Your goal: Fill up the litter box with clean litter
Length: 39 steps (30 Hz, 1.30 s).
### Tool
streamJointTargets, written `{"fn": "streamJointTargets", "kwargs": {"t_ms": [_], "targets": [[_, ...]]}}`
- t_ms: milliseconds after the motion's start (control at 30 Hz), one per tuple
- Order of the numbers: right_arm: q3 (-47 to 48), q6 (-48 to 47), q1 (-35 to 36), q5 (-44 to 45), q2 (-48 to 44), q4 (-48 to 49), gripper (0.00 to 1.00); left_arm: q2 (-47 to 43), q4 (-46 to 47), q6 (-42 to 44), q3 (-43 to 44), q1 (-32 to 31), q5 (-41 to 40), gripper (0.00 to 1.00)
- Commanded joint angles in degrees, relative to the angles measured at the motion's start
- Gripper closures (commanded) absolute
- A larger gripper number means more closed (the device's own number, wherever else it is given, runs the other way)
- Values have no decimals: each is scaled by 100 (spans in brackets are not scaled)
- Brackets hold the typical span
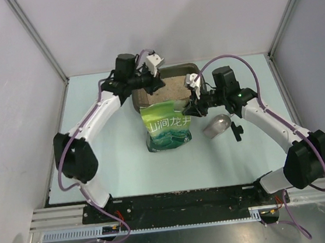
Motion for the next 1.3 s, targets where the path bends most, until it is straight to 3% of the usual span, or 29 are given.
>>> {"fn": "streamJointTargets", "kwargs": {"t_ms": [0,200,433,667,833,1033,1267], "targets": [[2,-314,10,75,-2,136,75,285,24,-596,574,-34,1595,86],[2,-683,27,400,-37,74,75,602,24,-922,601,-113,2456,87],[2,-780,-52,760,-116,179,73,778,33,-1124,513,-254,2888,88],[-147,-587,-148,813,-169,355,58,796,24,-1291,391,-324,3029,90],[-218,-288,-175,612,-134,584,57,655,33,-1336,373,-298,2801,90],[-218,-120,-17,619,-195,637,58,409,24,-1415,338,-175,1730,87],[-209,222,27,1147,-538,304,43,505,59,-1388,162,-69,1315,84]]}}
